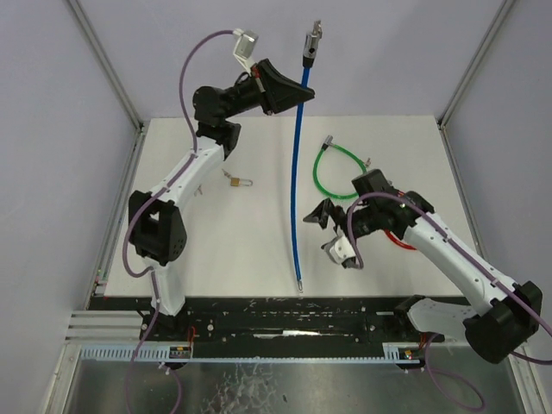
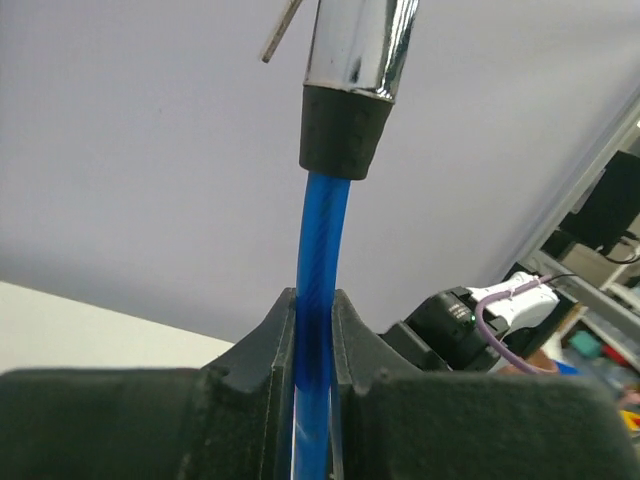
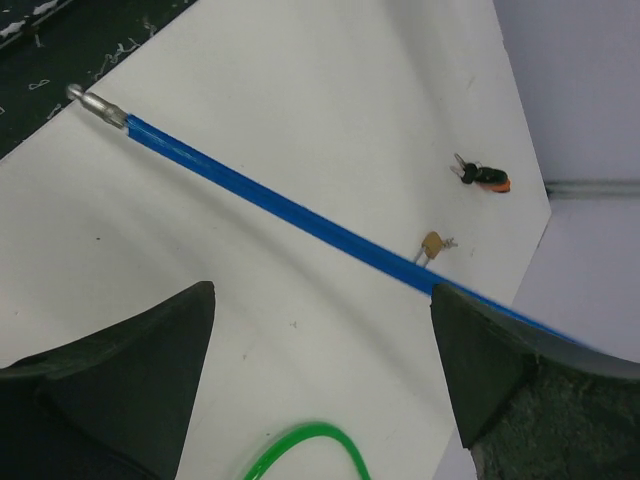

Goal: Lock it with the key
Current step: Pick up the lock from the center of the board.

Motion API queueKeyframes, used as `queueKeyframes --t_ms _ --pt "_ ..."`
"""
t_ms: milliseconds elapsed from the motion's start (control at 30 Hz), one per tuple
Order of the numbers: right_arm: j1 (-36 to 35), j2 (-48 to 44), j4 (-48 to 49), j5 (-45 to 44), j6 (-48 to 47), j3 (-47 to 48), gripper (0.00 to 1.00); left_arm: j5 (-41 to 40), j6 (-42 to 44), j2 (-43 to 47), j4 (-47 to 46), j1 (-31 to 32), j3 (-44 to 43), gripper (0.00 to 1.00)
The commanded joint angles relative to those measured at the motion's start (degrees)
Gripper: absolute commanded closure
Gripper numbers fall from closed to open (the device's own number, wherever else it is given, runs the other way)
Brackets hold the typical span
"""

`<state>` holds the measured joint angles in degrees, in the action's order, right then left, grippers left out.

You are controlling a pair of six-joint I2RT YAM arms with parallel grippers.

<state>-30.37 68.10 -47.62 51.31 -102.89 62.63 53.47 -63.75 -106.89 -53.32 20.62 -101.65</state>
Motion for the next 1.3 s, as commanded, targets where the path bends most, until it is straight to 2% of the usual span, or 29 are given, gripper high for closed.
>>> queueKeyframes --t_ms 0,167,367,600,767,1067,1133,1267 --pt "-4.97 -2.03 5.35 -5.06 -8.72 -4.22 0.07 1.79 -12.85 -4.87 -9.51 -0.28 -5.97 0.99" --pt "-10.87 -1.01 17.39 -13.59 -8.75 -10.41 0.08 1.48 -12.96 -7.11 -8.6 0.75 -6.9 0.99" --pt "-16.79 3.02 29.77 -27.63 -13.91 -18.16 0.08 3.3 -11.0 -7.9 -5.89 2.42 -8.08 0.99" --pt "-20.39 5.81 38.16 -31.41 -16.9 -22.55 0.12 4.04 -11.01 -8.22 -5.79 2.96 -7.9 0.99" --pt "-22.02 9.07 51.66 -33.54 -19.96 -28.9 0.17 4.65 -12.28 -8.36 -6.97 3.11 -7.78 0.99" --pt "-23.55 10.37 59.96 -31.36 -23.28 -34.36 0.38 5.59 -12.19 -7.81 -7.11 3.13 -7.46 0.99" --pt "-23.93 10.65 61.66 -31.19 -22.84 -34.88 0.47 5.51 -12.36 -7.82 -7.49 3.12 -7.18 0.99" --pt "-24.23 8.93 62.74 -31.16 -19.14 -34.71 0.74 5.8 -12.42 -7.44 -8.27 2.94 -6.26 0.99"
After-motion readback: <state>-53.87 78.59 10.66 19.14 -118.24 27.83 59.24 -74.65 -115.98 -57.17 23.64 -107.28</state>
